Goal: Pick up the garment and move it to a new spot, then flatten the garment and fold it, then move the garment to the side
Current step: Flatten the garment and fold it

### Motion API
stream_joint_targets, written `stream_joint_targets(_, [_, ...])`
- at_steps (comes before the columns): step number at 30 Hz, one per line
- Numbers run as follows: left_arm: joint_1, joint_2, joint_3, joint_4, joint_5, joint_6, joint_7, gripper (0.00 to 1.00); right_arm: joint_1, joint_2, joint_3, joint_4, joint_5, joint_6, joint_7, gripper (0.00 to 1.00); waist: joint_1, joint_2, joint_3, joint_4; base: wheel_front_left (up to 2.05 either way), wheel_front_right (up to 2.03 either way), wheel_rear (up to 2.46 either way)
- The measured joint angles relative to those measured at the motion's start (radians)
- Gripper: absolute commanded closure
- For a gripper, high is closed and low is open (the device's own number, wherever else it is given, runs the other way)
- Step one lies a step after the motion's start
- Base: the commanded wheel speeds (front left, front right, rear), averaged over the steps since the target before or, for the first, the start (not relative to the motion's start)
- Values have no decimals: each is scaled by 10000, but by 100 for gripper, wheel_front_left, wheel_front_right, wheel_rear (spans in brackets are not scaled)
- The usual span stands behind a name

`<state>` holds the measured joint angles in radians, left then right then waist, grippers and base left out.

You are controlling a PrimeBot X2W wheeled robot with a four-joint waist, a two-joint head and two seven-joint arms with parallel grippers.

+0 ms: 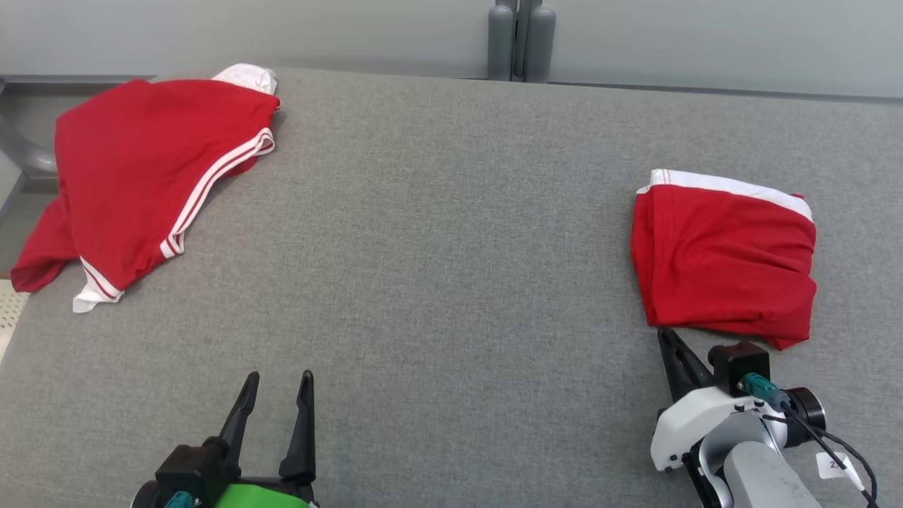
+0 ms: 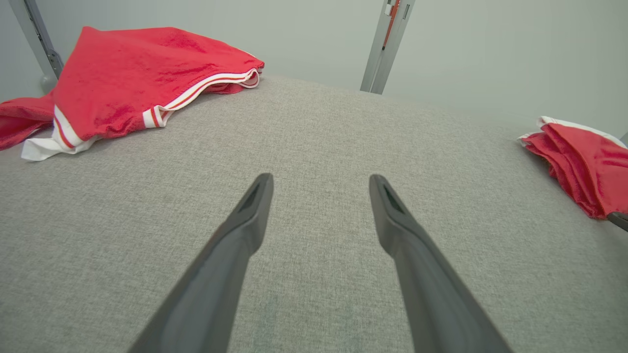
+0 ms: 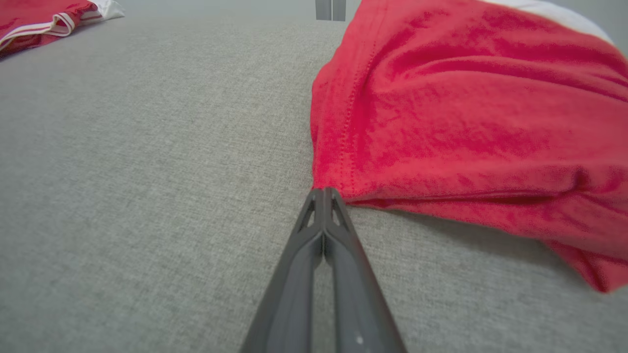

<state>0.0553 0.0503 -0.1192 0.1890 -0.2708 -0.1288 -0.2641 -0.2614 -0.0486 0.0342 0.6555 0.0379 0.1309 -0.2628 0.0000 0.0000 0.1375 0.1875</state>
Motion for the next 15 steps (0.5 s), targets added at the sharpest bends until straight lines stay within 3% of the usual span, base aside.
stream_joint_targets(5, [500,-2,268,-69,52,4,0,0,827,8,-201,-1210,132,0,0,100,0,0,-633,-148,0,0,0])
stream_joint_targets(6, [599,-2,313,-98,77,23,0,0,1014,0,-330,-1549,127,0,-2,93,0,0,-751,-173,0,0,0])
stream_joint_targets(9, [831,-2,454,-251,81,65,2,0,1688,2,-970,-2869,73,0,0,49,0,0,-1146,-258,0,0,0])
stream_joint_targets(10, [864,-2,477,-303,81,71,0,0,1934,-2,-1216,-3363,-4,0,0,9,0,0,-1275,-287,0,0,0])
stream_joint_targets(11, [912,-2,497,-359,79,77,0,0,2169,-2,-1452,-3774,-36,0,0,0,0,0,-1394,-315,0,0,0])
stream_joint_targets(15, [1155,-2,516,-493,75,148,0,0,3055,-15,-2487,-4792,-238,0,0,0,0,0,-1775,-420,0,0,0])
